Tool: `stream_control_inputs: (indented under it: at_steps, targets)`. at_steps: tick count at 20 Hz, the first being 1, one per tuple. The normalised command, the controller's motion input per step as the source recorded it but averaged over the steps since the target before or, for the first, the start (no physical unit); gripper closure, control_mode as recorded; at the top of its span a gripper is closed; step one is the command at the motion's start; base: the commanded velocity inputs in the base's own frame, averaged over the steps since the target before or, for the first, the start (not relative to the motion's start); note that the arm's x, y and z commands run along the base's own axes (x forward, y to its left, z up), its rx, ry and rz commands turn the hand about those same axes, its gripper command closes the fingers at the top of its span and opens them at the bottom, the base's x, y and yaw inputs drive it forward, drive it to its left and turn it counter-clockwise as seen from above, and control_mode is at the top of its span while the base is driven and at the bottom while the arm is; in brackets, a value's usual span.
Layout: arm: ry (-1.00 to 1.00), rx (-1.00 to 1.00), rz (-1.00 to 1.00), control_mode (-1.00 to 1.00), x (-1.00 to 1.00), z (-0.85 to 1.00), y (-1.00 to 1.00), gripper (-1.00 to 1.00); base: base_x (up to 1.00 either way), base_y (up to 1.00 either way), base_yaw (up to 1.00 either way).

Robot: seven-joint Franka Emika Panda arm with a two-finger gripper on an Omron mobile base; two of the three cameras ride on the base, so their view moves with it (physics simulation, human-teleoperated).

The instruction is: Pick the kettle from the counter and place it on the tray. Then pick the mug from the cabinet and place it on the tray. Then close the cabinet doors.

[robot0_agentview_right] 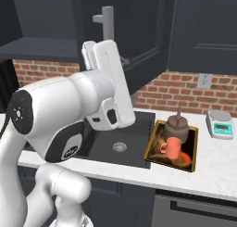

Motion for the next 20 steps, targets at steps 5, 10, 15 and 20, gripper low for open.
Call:
stream_control_inputs:
  at_steps: [5, 10, 15, 20]
  targets:
    - [0.0, -0.01, 0.21, -1.0, 0.5, -0.07, 0.66, -1.0, 0.0, 0.0, 0.0]
    - [0.08, 0.0, 0.23, -1.0, 0.6, -0.1, 0.7, -1.0, 0.0, 0.0, 0.0]
    - [0.04, 0.0, 0.2, -1.0, 0.79, -0.08, 0.66, -1.0, 0.0, 0.0, 0.0]
    - [0.0, 0.0, 0.17, -1.0, 0.88, -0.12, 0.62, -1.0, 0.0, 0.0, 0.0]
